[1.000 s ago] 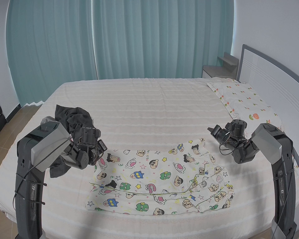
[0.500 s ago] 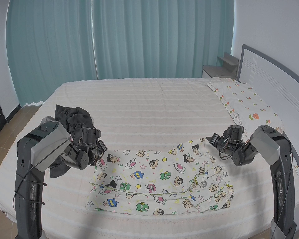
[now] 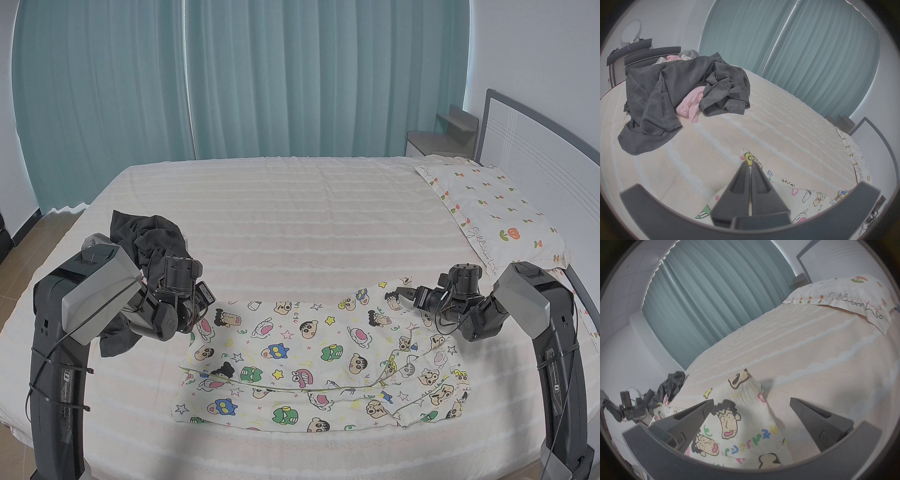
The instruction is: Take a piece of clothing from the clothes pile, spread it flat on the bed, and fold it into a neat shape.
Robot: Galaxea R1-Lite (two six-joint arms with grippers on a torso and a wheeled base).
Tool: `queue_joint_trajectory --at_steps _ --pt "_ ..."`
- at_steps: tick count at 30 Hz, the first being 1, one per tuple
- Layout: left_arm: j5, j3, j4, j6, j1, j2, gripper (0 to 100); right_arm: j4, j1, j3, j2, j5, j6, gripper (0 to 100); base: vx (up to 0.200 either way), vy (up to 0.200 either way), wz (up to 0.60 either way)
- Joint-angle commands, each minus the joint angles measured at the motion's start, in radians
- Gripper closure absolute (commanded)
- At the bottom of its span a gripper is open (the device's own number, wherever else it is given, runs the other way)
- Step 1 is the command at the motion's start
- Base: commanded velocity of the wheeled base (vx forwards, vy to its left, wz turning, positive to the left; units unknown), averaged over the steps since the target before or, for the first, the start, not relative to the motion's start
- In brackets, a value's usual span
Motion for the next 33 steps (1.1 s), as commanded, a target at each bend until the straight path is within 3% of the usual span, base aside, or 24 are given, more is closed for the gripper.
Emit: queue_joint_trajectory --at_steps 1,15,16,26,33 --pt "0.001 -0.002 -0.001 0.000 0.001 -0.006 100 0.004 0.010 -0.011 0.006 0.005 -0.014 0 0.000 0.000 0.00" --pt "0.001 0.001 -0.001 0.000 0.006 0.001 100 0.037 0.042 -0.161 0.089 0.003 -0.042 0 0.000 0.000 0.00" --pt "-0.001 0.001 -0.001 0.000 0.006 0.001 100 0.033 0.044 -0.161 0.090 0.002 -0.043 100 0.000 0.000 0.00" --pt "0.001 0.003 -0.001 0.000 0.006 -0.003 100 -0.134 0.042 -0.023 0.014 0.011 -0.006 100 0.000 0.000 0.00" --pt "0.010 -0.001 -0.001 0.004 0.001 -0.016 100 -0.186 0.012 0.116 -0.081 0.143 0.046 100 0.000 0.000 0.00"
